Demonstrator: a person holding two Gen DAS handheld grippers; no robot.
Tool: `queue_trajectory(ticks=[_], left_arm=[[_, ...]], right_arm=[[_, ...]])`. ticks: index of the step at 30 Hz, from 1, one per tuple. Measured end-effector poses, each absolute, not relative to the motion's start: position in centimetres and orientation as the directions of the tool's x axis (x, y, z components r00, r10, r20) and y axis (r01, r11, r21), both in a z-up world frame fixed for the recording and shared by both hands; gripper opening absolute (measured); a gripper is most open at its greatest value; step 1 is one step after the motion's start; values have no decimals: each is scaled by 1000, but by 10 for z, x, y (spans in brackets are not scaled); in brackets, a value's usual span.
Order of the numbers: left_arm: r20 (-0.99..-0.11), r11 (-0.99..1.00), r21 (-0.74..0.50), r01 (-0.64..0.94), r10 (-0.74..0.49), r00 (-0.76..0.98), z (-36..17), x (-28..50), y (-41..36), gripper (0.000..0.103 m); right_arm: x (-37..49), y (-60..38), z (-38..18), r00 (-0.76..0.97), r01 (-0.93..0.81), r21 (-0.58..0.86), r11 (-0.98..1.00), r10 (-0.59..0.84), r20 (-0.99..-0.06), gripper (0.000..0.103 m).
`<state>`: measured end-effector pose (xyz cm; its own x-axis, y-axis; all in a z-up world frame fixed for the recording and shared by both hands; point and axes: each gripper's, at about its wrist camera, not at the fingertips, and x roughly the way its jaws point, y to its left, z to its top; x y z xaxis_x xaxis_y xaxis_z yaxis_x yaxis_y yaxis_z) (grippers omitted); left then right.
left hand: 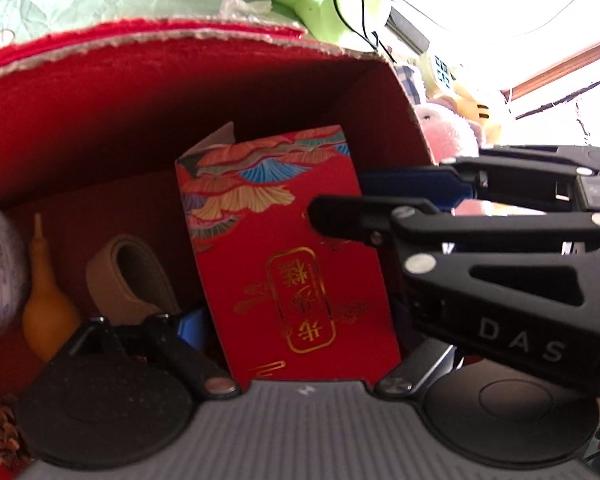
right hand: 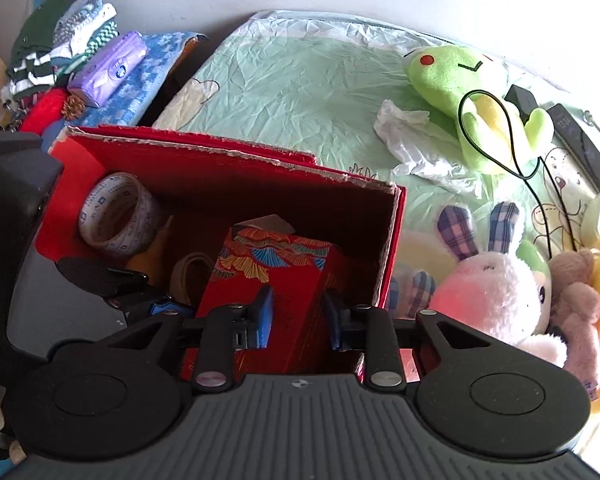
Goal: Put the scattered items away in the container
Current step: 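Lower the gift box upright into the red box and open the left tool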
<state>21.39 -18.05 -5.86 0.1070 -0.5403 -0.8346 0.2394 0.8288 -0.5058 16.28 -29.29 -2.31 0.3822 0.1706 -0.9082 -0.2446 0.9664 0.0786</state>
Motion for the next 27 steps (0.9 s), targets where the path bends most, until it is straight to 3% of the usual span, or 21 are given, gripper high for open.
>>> queue_trajectory(ticks=[13,20,27], left_arm=[[-814,800,-575,171,-581,-19,-82,222,-177,89],[-796,787,-603,130,-605,-28,-86,219,-169,89],[-816,808,-576,127,-578,-28,-85,215,-168,89]], right_arm=[[177,-278,-32,414,-246,-8,969,98,-905,24],[173,-274,-36,494,-189,-4,982,91,-865,31],[168,-275,-37,550,-166,4,986,96,-830,31]])
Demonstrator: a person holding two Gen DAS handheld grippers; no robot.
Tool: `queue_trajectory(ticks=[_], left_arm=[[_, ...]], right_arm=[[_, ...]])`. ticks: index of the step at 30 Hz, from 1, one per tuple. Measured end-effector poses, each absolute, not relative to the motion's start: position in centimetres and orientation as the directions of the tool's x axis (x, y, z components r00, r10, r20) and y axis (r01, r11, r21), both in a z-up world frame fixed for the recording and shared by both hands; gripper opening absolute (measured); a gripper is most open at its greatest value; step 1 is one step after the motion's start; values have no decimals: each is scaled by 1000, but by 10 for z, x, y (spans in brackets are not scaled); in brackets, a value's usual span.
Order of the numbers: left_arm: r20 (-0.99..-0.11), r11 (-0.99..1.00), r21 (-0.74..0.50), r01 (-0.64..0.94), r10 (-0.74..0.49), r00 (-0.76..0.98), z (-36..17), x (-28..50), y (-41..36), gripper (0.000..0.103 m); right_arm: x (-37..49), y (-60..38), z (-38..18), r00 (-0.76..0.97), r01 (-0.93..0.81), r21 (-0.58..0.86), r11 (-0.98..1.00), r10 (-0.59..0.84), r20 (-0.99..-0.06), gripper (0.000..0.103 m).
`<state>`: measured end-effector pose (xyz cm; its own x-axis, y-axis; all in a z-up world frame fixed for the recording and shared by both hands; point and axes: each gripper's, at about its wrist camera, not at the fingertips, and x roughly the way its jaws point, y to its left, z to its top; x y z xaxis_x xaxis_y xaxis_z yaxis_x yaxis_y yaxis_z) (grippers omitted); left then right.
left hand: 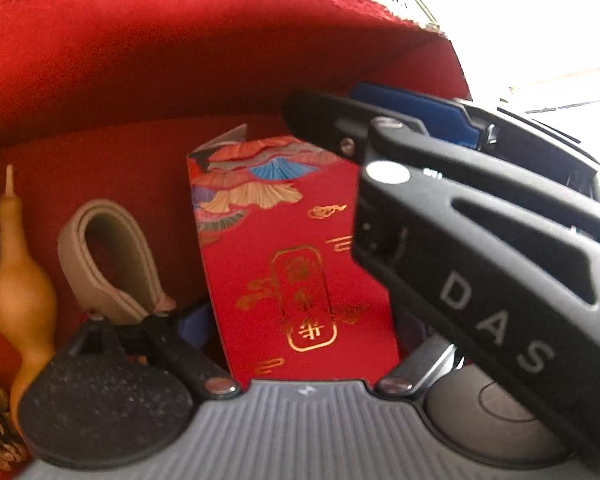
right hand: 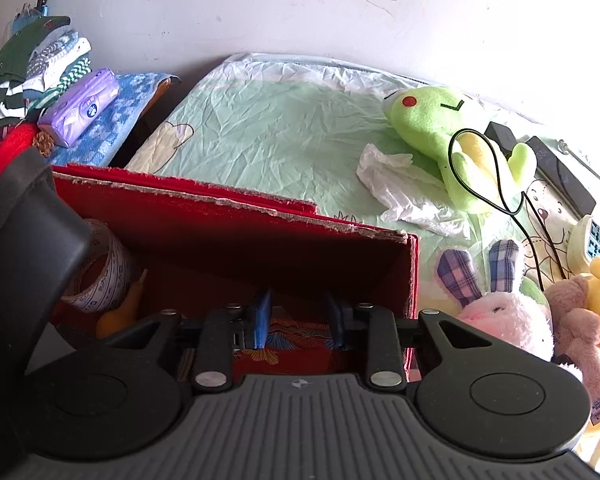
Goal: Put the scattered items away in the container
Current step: 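Lower the gift box upright into the red box and open the left tool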
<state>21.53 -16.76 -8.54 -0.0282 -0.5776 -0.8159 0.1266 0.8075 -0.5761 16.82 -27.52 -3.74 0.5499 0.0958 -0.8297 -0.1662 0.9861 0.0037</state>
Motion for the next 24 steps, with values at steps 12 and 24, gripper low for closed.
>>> queue_trajectory(ticks=[12,24], left_arm=[[-812,805,-581,121,-582,-27,-83,210,-160,89],[-822,811,-567,146,-568,-38,-78,203,-156,89]], right_arm=[[167,-275,-37,570,-154,1,988,90,-816,32],[158,-287,-23,528,-174,23,984,113,-842,31]])
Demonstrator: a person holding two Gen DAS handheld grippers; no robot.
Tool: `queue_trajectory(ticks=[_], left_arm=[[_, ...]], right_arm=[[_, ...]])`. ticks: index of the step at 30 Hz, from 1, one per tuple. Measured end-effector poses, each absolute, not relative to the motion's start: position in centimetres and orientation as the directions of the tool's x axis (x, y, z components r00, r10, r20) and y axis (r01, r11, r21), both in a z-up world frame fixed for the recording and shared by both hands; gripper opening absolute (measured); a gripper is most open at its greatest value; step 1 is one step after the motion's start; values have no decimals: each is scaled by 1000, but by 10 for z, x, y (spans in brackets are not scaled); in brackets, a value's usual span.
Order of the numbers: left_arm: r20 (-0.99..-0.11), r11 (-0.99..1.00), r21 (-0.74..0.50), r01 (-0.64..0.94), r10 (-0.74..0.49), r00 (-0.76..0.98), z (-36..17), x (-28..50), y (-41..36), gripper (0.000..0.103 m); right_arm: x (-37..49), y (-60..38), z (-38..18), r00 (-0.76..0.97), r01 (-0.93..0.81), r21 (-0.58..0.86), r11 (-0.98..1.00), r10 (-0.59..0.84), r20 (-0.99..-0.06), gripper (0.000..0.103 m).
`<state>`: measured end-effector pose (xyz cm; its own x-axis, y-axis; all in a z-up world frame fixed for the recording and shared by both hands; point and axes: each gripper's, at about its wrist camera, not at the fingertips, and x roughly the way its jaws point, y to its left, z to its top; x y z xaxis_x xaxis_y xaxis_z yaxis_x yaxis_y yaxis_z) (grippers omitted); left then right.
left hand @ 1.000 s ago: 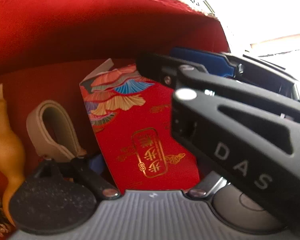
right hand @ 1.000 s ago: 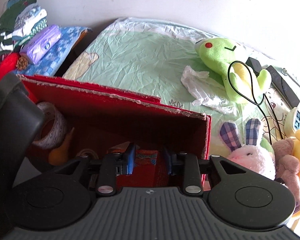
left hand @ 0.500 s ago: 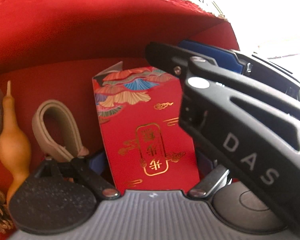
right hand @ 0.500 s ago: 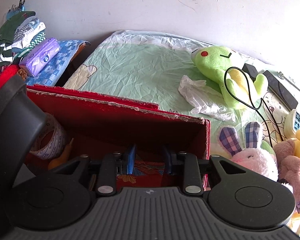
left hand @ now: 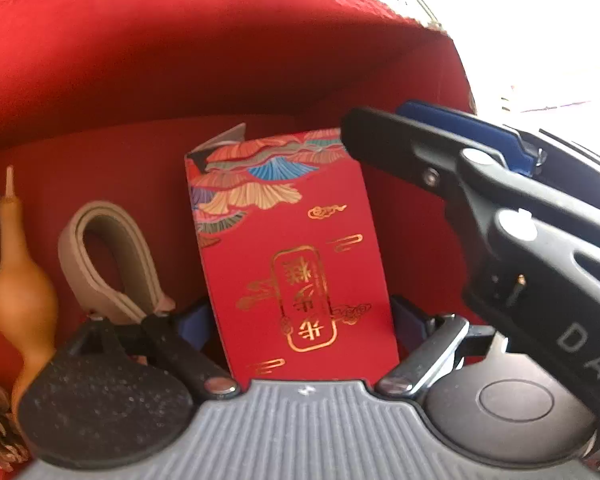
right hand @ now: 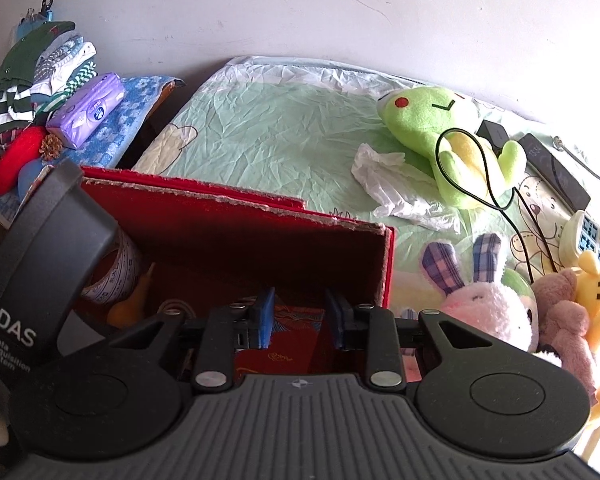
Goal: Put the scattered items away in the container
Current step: 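Lower the gift box upright into the red box and open the left tool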
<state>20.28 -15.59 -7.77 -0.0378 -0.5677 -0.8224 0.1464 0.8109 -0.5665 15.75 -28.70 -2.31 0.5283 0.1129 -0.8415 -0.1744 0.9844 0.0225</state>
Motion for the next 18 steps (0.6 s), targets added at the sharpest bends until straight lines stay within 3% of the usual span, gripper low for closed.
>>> queue_trajectory(ticks=[9,18], left_arm=[[-860,840,-506,194,-509,-42,-70,198,-156,89],[-919,891,-372,260,-393,33,-48,184,-152,89]], right_arm=[[159,-288,-22,465,-256,-17,967,108,-879,22],[164,-279,-25,398,-367,-86,926,72,-915,22]])
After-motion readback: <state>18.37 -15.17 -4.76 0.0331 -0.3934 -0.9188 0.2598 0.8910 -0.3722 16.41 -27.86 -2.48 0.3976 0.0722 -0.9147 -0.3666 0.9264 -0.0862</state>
